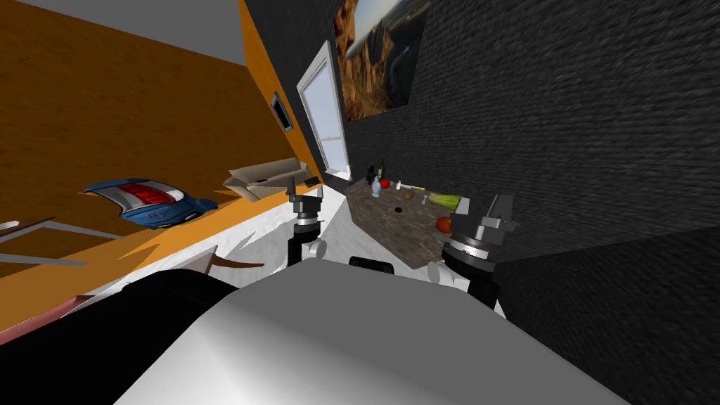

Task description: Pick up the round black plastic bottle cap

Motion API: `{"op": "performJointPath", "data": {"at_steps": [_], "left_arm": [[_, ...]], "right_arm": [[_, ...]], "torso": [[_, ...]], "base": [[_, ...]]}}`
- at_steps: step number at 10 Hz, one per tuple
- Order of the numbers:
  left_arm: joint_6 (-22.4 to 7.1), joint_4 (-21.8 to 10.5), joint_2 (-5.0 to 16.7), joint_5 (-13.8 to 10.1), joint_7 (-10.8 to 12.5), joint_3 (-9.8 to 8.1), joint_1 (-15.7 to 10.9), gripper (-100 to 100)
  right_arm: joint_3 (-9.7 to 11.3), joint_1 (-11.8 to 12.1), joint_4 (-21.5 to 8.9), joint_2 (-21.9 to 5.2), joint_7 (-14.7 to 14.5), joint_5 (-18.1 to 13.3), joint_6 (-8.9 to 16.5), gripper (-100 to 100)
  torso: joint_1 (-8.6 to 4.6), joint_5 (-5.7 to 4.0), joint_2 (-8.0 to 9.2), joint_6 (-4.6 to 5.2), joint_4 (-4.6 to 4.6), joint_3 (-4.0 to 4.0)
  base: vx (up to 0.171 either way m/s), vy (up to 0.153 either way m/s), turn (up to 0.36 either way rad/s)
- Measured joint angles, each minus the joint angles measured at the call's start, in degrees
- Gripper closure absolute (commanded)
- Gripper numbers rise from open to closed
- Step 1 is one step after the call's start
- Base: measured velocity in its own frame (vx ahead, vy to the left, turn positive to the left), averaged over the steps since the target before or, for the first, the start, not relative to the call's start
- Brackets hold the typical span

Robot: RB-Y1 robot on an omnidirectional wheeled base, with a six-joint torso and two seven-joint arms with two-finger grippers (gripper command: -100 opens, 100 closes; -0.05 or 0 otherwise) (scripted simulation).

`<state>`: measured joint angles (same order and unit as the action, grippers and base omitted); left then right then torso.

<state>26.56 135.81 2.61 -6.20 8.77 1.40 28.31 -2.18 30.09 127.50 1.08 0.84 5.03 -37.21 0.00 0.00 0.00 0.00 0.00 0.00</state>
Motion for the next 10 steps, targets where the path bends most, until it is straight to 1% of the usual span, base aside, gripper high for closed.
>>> {"op": "performJointPath", "data": {"at_steps": [2, 4, 6, 7, 8, 9, 10], "left_arm": [[0.0, 0.0, 0.0, 0.0, 0.0, 0.0, 0.0, 0], [0.0, 0.0, 0.0, 0.0, 0.0, 0.01, 0.0, 0], [0.0, 0.0, 0.0, 0.0, 0.0, 0.01, 0.0, 0], [0.0, 0.0, 0.0, 0.0, 0.0, 0.01, 0.0, 0], [0.0, 0.0, 0.0, 0.0, 0.0, 0.01, 0.0, 0], [0.0, 0.0, 0.0, 0.0, 0.0, 0.01, 0.0, 0], [0.0, 0.0, 0.0, 0.0, 0.0, 0.01, 0.0, 0]], "right_arm": [[-0.4, 1.0, 0.0, -2.6, -0.6, -0.7, 0.1, -100], [-1.0, 2.9, -0.3, -5.2, -1.8, -2.0, -0.1, -100], [-2.0, 5.7, -0.7, -7.3, -3.5, -4.0, -0.5, -100], [-2.5, 7.6, -0.4, -8.0, -4.6, -5.2, -0.2, -100], [-2.9, 9.6, -0.8, -8.5, -5.9, -6.7, -0.6, -100], [-4.1, 11.9, -0.9, -9.4, -7.0, -7.8, -0.9, -100], [-5.1, 13.5, -1.8, -10.0, -8.3, -9.3, -1.3, -100]], "torso": [[0.11, 0.02, -0.04, 0.0, -0.01, -0.02], [0.23, 0.05, -0.16, -0.01, -0.04, -0.09], [0.3, 0.07, -0.28, -0.01, -0.06, -0.16], [0.37, 0.08, -0.34, 0.0, -0.08, -0.19], [0.45, 0.1, -0.35, -0.01, -0.08, -0.2], [0.48, 0.11, -0.37, 0.0, -0.08, -0.21], [0.53, 0.12, -0.43, -0.01, -0.1, -0.25]], "base": [[0.029, 0.05, 0.046], [0.06, 0.07, 0.086], [0.092, 0.092, 0.102], [0.099, 0.119, 0.129], [0.107, 0.128, 0.128], [0.128, 0.141, 0.146], [0.075, 0.089, 0.035]]}}
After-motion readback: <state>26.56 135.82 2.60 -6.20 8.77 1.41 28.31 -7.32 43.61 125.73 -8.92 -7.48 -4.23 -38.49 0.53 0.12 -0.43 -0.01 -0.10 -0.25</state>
